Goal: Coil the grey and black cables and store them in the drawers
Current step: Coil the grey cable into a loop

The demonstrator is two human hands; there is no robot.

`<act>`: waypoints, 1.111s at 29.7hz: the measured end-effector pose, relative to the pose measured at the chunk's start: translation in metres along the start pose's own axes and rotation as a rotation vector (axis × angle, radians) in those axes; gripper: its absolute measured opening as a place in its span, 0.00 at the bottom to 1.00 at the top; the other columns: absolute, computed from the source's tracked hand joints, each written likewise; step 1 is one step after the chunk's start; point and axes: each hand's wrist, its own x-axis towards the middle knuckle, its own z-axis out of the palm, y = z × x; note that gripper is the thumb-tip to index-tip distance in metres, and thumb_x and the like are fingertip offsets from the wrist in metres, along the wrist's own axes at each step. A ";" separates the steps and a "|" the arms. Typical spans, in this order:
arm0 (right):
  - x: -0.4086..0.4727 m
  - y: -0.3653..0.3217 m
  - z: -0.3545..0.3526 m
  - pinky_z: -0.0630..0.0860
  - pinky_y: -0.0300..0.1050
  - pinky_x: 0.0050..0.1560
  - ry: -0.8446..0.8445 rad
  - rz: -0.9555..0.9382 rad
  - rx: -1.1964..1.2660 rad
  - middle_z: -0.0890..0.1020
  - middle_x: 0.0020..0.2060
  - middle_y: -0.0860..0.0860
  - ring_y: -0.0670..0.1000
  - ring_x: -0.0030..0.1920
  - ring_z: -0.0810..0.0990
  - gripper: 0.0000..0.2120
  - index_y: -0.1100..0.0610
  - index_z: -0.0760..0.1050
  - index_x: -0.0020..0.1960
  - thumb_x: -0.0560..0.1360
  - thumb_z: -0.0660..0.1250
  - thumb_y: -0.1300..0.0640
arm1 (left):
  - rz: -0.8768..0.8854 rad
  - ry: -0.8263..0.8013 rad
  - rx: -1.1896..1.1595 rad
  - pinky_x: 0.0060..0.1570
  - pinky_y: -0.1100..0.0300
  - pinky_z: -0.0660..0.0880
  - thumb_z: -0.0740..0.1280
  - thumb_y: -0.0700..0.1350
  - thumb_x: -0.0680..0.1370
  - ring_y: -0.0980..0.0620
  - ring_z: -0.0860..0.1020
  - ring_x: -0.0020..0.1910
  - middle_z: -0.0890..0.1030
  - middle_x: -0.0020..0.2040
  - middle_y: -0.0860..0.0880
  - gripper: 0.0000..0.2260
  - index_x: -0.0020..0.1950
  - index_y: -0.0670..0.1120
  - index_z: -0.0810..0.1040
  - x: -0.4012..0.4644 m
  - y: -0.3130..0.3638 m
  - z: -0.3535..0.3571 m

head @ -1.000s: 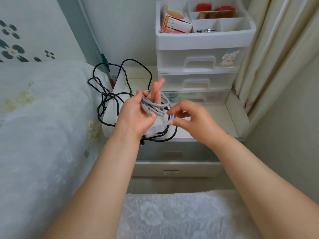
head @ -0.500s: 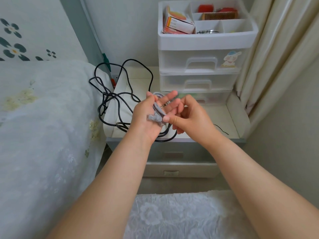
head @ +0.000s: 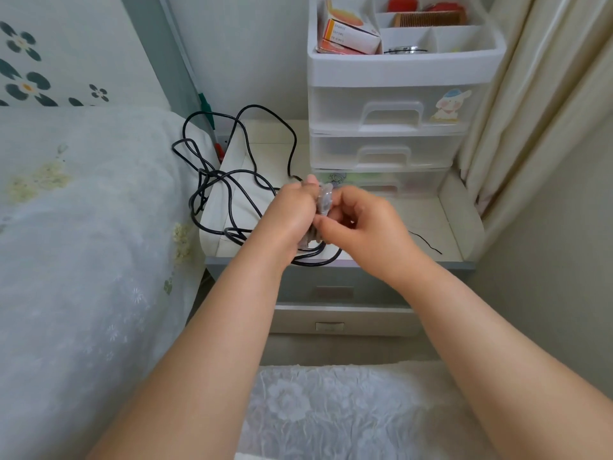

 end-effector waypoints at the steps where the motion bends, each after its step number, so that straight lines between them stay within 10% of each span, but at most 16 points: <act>1: 0.000 0.000 -0.003 0.72 0.48 0.36 -0.004 0.031 0.030 0.72 0.27 0.43 0.46 0.30 0.71 0.06 0.50 0.73 0.40 0.70 0.71 0.55 | -0.008 -0.057 0.033 0.29 0.61 0.72 0.55 0.46 0.83 0.49 0.74 0.26 0.75 0.31 0.46 0.16 0.41 0.43 0.75 -0.001 0.001 0.000; 8: 0.006 -0.001 -0.023 0.69 0.38 0.60 -0.055 0.066 0.151 0.76 0.55 0.49 0.46 0.56 0.77 0.06 0.52 0.75 0.44 0.72 0.72 0.59 | -0.140 -0.374 0.026 0.24 0.62 0.69 0.54 0.37 0.78 0.52 0.66 0.18 0.68 0.21 0.47 0.14 0.34 0.42 0.72 -0.002 0.003 -0.003; 16: 0.006 0.004 -0.025 0.71 0.42 0.38 -0.007 0.048 -0.026 0.74 0.33 0.46 0.46 0.34 0.73 0.09 0.55 0.65 0.53 0.78 0.61 0.51 | -0.221 -0.433 -0.170 0.18 0.68 0.55 0.50 0.57 0.83 0.58 0.56 0.16 0.63 0.20 0.51 0.22 0.35 0.46 0.68 -0.005 0.000 0.015; 25: 0.009 0.010 -0.012 0.77 0.52 0.38 0.190 0.057 -0.112 0.81 0.28 0.50 0.52 0.33 0.79 0.11 0.52 0.70 0.43 0.75 0.63 0.45 | -0.037 -0.095 -0.097 0.21 0.65 0.60 0.53 0.45 0.82 0.54 0.60 0.19 0.67 0.25 0.48 0.15 0.42 0.44 0.75 -0.005 -0.006 0.024; 33: 0.010 0.008 -0.017 0.75 0.49 0.37 0.347 0.098 0.122 0.76 0.30 0.54 0.60 0.36 0.79 0.10 0.54 0.68 0.39 0.77 0.65 0.55 | -0.045 -0.526 -0.163 0.39 0.59 0.74 0.52 0.53 0.83 0.50 0.71 0.31 0.70 0.27 0.51 0.21 0.61 0.40 0.76 -0.006 -0.010 0.007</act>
